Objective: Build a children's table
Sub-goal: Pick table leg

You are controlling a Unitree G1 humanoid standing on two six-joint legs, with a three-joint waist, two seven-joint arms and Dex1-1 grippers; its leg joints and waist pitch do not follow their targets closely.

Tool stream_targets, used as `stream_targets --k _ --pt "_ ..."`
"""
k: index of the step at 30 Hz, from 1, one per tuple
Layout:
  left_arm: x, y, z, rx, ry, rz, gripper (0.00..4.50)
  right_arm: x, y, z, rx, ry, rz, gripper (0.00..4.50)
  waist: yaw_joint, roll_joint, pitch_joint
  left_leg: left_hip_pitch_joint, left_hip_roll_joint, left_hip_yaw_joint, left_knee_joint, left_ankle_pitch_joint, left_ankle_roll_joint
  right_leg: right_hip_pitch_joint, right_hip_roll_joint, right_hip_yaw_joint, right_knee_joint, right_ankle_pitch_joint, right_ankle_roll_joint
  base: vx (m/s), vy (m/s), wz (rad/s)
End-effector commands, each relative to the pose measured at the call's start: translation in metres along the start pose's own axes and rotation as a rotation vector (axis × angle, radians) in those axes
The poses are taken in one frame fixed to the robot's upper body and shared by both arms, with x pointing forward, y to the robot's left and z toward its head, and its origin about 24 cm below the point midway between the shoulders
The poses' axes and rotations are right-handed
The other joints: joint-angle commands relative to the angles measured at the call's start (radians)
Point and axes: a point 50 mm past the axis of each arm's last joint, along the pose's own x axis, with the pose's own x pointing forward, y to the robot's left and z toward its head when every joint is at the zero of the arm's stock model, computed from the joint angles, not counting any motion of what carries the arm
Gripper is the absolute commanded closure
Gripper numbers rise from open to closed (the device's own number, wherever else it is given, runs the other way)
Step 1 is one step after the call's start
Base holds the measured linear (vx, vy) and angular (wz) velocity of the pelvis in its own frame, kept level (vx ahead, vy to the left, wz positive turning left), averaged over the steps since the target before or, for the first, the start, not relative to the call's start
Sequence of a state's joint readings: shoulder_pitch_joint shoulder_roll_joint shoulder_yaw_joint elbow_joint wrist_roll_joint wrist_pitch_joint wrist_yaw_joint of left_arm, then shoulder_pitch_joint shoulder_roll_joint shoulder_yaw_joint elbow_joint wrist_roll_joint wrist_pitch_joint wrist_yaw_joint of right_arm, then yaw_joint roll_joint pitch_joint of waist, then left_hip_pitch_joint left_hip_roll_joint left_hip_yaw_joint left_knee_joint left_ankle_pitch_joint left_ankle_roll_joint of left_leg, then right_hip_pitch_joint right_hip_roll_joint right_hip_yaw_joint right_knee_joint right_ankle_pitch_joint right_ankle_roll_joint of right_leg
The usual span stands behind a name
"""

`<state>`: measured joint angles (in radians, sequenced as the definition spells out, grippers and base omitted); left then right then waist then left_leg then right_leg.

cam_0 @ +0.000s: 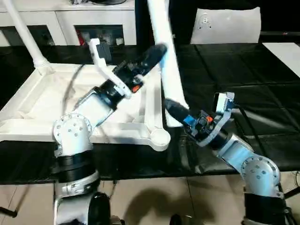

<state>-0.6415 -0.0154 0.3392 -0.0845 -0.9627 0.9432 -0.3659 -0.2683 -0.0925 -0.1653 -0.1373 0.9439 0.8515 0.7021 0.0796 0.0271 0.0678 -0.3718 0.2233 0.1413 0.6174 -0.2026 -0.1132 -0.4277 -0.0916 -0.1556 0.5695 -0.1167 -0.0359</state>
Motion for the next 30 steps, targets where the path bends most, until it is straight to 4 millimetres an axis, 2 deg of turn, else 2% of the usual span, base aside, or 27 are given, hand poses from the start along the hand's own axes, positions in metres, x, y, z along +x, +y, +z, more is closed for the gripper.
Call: stream_targets --k 1,4,5,7,9,11,12,14,17,22,30 --pt "0.000 -0.003 -0.003 0.012 0.047 -0.018 0.00 0.001 0.004 -0.001 -0.015 0.012 0.025 1.73 0.004 -0.006 -0.091 -0.005 -0.017 0.020 -0.061 -0.108 0.067 0.073 -0.033 0.024 -0.097 -0.496 0.049 0.000 0.000 0.00" --pt "-0.001 -0.002 -0.006 0.040 0.071 -0.019 0.00 0.002 0.000 -0.002 -0.089 0.046 -0.021 1.73 0.011 -0.006 -0.090 -0.004 -0.018 0.020 -0.061 -0.113 0.056 0.073 -0.035 0.024 -0.099 -0.508 0.059 0.000 0.000 0.00" --pt "-0.001 -0.002 -0.006 0.042 0.072 -0.020 0.27 0.002 -0.001 -0.002 -0.095 0.049 -0.025 1.73 0.011 -0.006 -0.090 -0.004 -0.018 0.020 -0.061 -0.113 0.056 0.073 -0.035 0.024 -0.099 -0.508 0.059 0.000 0.000 0.00" --pt "-0.002 0.000 -0.007 0.143 0.098 0.009 0.34 0.004 -0.005 -0.003 -0.162 0.068 -0.072 1.73 0.011 -0.007 -0.089 -0.003 -0.018 0.020 -0.063 -0.125 0.049 0.073 -0.036 0.023 -0.102 -0.524 0.072 0.000 0.000 0.00" --pt "-0.003 0.001 -0.007 0.277 0.117 0.021 0.34 0.007 -0.008 -0.002 -0.240 0.085 -0.112 1.73 0.006 -0.003 -0.087 -0.001 -0.016 0.017 -0.067 -0.136 0.041 0.072 -0.035 0.025 -0.103 -0.527 0.089 0.000 0.000 0.00" --pt "-0.004 0.002 -0.007 0.293 0.116 0.022 0.42 0.008 -0.008 -0.003 -0.251 0.091 -0.113 1.73 0.004 0.000 -0.087 0.001 -0.015 0.017 -0.068 -0.143 0.040 0.074 -0.037 0.025 -0.103 -0.526 0.082 0.000 0.000 0.00" --pt "-0.003 0.000 -0.006 0.324 0.107 0.003 0.58 0.009 -0.009 -0.003 -0.273 0.099 -0.118 1.73 0.004 0.002 -0.086 0.006 -0.013 0.017 -0.069 -0.154 0.041 0.073 -0.038 0.024 -0.105 -0.529 0.070 0.000 0.000 0.00" --pt "-0.003 -0.002 -0.004 0.370 0.097 -0.010 0.58 0.009 -0.010 -0.005 -0.298 0.113 -0.123 1.73 0.001 0.002 -0.088 0.009 -0.009 0.016 -0.070 -0.159 0.040 0.075 -0.039 0.026 -0.102 -0.509 0.049 0.000 0.000 0.00" --pt "-0.004 -0.004 -0.004 0.443 0.097 -0.037 0.73 0.010 -0.013 -0.012 -0.346 0.156 -0.127 1.73 0.004 -0.001 -0.089 0.003 -0.005 0.014 -0.073 -0.127 0.045 0.081 -0.044 0.036 -0.086 -0.446 0.015 0.000 0.000 0.00" --pt "-0.006 -0.001 -0.009 0.466 0.120 -0.036 0.73 0.010 -0.014 -0.016 -0.374 0.177 -0.122 1.73 0.005 -0.002 -0.089 0.003 -0.004 0.017 -0.074 -0.118 0.049 0.082 -0.045 0.040 -0.082 -0.436 -0.008 0.000 0.000 0.00" --pt "-0.008 0.001 -0.016 0.484 0.133 -0.037 0.73 0.009 -0.018 -0.018 -0.409 0.193 -0.127 1.73 0.003 -0.004 -0.089 0.004 -0.003 0.018 -0.074 -0.125 0.052 0.082 -0.046 0.042 -0.081 -0.442 -0.014 0.000 0.000 0.00"
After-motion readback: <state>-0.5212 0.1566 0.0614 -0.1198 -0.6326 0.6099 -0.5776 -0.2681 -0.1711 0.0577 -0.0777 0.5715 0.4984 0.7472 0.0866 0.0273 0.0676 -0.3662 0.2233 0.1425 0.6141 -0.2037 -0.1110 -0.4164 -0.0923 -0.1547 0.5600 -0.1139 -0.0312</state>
